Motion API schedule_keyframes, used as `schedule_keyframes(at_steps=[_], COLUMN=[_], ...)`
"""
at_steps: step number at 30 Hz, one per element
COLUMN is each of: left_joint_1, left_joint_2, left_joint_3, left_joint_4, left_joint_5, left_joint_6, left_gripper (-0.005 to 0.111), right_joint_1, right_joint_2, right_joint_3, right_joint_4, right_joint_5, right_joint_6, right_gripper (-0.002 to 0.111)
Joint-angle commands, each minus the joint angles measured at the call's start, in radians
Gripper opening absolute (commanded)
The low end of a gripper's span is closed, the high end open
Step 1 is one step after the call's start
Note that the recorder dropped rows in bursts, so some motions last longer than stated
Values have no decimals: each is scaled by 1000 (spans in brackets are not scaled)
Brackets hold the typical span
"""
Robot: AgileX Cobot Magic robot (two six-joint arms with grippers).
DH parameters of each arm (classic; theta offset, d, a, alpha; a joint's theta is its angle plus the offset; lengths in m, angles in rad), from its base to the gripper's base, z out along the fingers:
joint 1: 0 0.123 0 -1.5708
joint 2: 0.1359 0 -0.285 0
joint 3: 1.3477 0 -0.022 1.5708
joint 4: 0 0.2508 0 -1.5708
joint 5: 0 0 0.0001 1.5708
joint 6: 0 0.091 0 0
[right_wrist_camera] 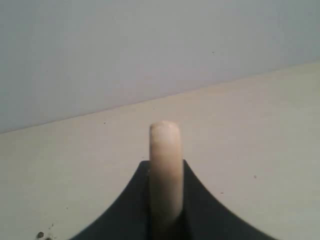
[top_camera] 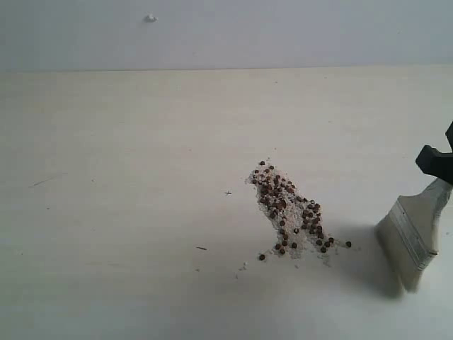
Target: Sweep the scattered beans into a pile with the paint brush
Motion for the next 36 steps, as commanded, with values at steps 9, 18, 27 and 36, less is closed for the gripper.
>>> schedule_keyframes(at_steps=[9,18,27,36], left_joint_1=[-2,-2,-2,-2], left_joint_2=[-7,-7,-7,-7], left_joint_3=[2,2,2,2], left_joint_4=[-5,-5,-5,-5], left_joint_5=[0,0,0,0], left_joint_6=[6,6,6,6], left_gripper=[0,0,0,0], right_joint_1=[-3,-3,-3,-3], right_joint_2=[165,289,414,491], right_joint_3=[-9,-9,-52,-139], right_joint_4=[-43,-78,-78,-73], right_joint_5=[-208,-355,-385,-377], right_joint_6=[122,298,418,558], right_gripper=[0,0,0,0])
